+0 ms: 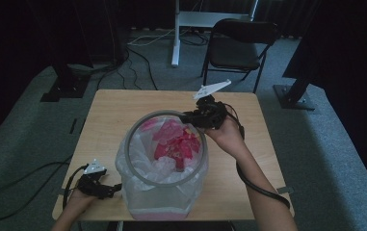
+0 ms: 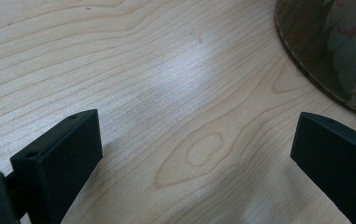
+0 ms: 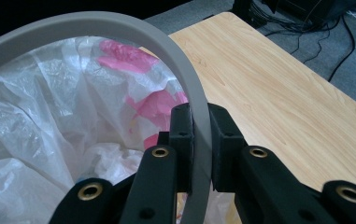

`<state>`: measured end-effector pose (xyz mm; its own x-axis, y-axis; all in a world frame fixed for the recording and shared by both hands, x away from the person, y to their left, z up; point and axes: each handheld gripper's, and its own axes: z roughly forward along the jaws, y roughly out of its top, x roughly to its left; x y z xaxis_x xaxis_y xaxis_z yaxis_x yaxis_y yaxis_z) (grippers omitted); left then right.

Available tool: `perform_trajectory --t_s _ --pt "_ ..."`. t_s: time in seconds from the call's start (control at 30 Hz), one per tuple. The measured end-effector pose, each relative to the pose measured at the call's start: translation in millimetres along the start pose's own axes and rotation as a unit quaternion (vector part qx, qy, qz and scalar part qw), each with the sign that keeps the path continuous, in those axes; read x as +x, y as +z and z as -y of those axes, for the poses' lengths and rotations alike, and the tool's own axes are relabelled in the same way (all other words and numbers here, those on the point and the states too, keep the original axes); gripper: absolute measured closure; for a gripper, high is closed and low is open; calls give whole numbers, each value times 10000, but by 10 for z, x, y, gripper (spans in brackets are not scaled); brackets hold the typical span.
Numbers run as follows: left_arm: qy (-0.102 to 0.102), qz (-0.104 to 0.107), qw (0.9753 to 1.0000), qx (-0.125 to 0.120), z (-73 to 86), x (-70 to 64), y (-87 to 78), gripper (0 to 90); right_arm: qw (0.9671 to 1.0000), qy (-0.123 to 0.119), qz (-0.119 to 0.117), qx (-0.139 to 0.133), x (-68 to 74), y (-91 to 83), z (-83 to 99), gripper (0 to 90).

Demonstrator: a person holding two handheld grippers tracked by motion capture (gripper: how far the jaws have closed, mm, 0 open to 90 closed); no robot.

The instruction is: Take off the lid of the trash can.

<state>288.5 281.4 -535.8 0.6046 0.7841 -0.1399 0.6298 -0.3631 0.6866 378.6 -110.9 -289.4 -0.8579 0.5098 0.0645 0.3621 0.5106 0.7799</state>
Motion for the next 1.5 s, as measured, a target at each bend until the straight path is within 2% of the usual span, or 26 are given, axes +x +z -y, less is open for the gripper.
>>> perform_trajectory --t_s 0.13,0.4,0.43,0.53,0.63,0.7,0.73,1.0,1.1,1.3,1.5 --pt "-5 8 10000 -12 0 5 -2 21 9998 151 -125 61 -36 9 -4 820" --pt "1 -6 10000 -4 1 5 -1 21 9992 300 -253 -116 -62 -86 -40 826" --pt "2 -11 10000 -5 2 5 -1 21 9983 417 -368 -167 -84 -117 -49 827" --pt "-13 -14 10000 -16 2 6 -2 21 9981 453 -381 -198 -100 -138 -55 828" --pt "-14 -4 10000 -29 1 7 -3 21 9957 649 -601 -276 -141 -176 -49 830" --pt "-23 -5 10000 -38 1 5 -3 21 9951 661 -660 -322 -153 -180 -45 830" --pt "-24 6 10000 -39 0 7 -4 21 9954 684 -584 -338 -164 -206 -41 830" --pt "-26 4 10000 -41 -3 4 0 21 9957 719 -425 -412 -174 -307 -60 830" --pt "-25 0 10000 -46 -2 6 -1 21 9948 777 -450 -485 -189 -347 -71 832" --pt "-26 -3 10000 -57 -4 5 -2 21 9945 818 -337 -558 -205 -421 -95 832" --pt "-30 -9 10000 -49 -4 8 0 21 9922 979 -282 -713 -243 -495 -109 832"
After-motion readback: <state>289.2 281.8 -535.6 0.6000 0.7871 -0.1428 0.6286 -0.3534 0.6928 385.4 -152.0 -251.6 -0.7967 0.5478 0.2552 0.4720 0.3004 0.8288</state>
